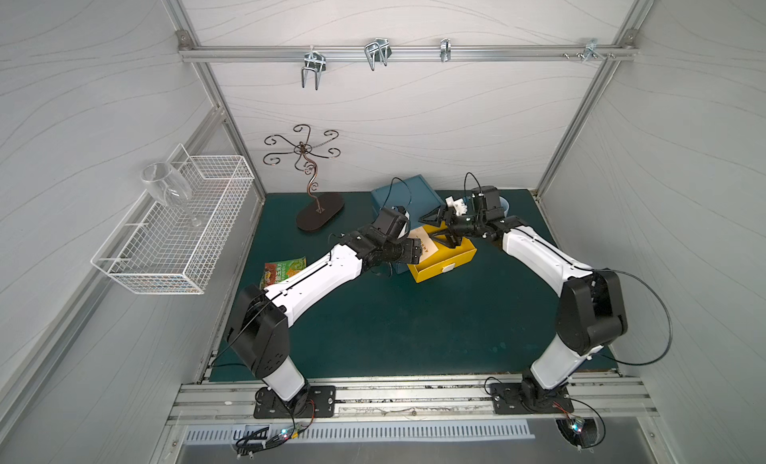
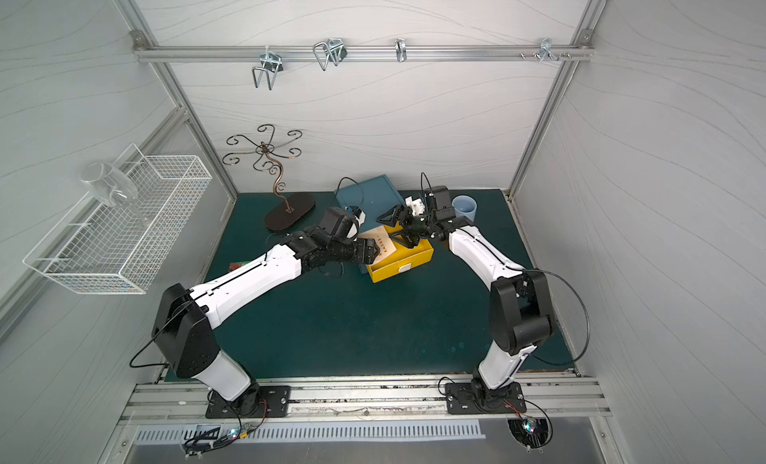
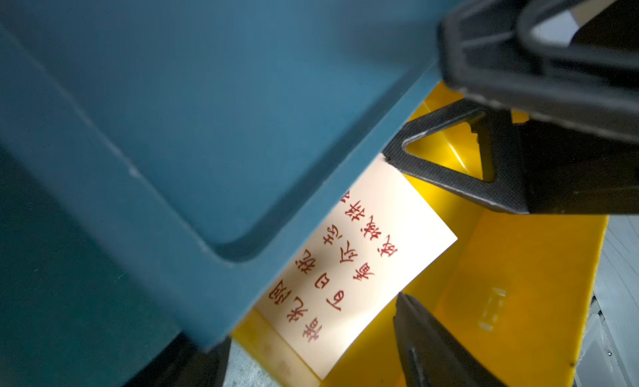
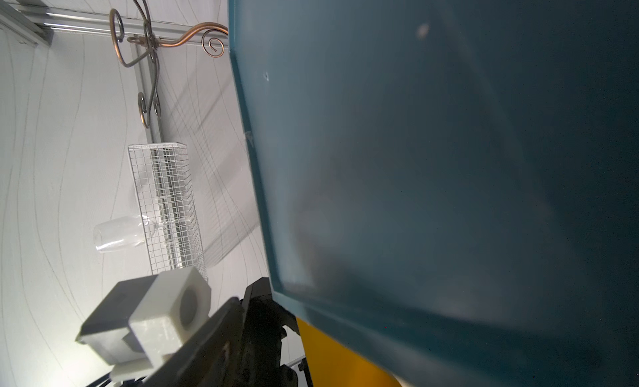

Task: Take the postcards out of the drawer
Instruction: Pick up the postcard from the drawer.

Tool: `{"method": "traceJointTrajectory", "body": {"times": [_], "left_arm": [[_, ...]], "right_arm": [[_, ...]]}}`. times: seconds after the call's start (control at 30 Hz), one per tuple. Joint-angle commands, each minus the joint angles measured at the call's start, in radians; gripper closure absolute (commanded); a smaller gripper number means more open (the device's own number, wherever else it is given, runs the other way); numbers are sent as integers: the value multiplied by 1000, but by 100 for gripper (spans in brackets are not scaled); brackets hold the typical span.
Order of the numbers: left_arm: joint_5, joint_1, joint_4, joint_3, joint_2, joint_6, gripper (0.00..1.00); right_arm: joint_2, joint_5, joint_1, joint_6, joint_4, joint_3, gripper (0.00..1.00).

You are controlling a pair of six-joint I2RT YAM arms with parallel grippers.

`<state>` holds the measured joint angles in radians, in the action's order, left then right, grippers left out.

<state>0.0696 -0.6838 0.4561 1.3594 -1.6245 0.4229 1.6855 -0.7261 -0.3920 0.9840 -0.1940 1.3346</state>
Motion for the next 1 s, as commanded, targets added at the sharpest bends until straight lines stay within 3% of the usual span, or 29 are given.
{"method": "traceJointTrajectory", "body": {"times": [0.0, 0.17, 0.57, 0.97], "left_arm": [[40, -13, -95, 44, -9, -1, 22], [41, -14, -97, 44, -9, -1, 22], [36, -14, -99, 46, -2, -8, 22], [24, -14, -96, 46, 10, -21, 21]], "right_arm": [[-29, -61, -16, 65, 28, -23, 22], [-18, -72, -13, 67, 16, -17, 26], [64, -62, -34, -221, -357, 164, 31], [118, -26, -70, -330, -467, 235, 41]]}}
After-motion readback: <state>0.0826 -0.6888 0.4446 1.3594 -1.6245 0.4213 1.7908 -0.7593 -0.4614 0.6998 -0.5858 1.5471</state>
